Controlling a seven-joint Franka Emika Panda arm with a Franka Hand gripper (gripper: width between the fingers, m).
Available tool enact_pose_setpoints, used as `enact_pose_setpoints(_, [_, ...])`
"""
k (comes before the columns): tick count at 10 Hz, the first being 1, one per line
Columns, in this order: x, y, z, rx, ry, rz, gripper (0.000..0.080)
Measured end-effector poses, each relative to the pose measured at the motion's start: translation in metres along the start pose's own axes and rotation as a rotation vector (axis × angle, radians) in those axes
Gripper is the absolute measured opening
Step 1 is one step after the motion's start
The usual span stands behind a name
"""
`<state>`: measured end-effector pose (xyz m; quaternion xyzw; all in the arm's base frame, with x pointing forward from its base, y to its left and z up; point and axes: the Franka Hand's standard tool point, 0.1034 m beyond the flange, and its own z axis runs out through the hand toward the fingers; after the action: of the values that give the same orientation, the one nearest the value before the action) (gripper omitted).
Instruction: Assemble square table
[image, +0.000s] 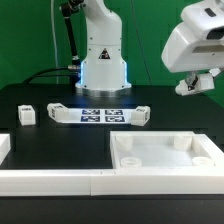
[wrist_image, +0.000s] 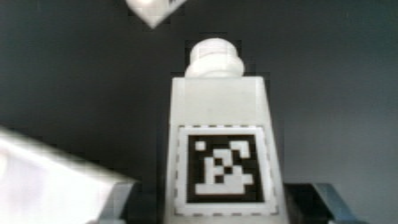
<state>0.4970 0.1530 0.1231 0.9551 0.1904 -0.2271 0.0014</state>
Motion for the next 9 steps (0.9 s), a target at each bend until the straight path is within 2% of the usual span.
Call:
enact_pose_setpoints(1, [0.005, 0.011, -0.029, 0.001, 0.025, 0.019, 0.029])
enact_pose_setpoints(2, [0.015, 0.022, -0.069, -0.019, 0.115, 0.003, 0.029])
enact_pose_setpoints(3, [0.014, 0.04, -0.096, -0.036, 0.208, -0.001, 0.029])
enact_pose_setpoints(4, [0.018, 0.04, -0.087, -0.048, 0.308, 0.011, 0.029])
enact_pose_setpoints(5, [0.015, 0.039, -0.08, -0.053, 0.332, 0.004, 0.029])
enact_pose_setpoints(6, [0.023, 0.042, -0.087, -0.065, 0.431, 0.006, 0.029])
enact_pose_setpoints(7, [0.026, 0.044, -0.083, -0.077, 0.522, 0.006, 0.029])
enact_pose_setpoints(8, [0.036, 0.046, -0.054, -0.084, 0.646, -0.031, 0.029])
enact_pose_setpoints(9, [0.044, 0.056, -0.041, -0.085, 0.661, -0.041, 0.029])
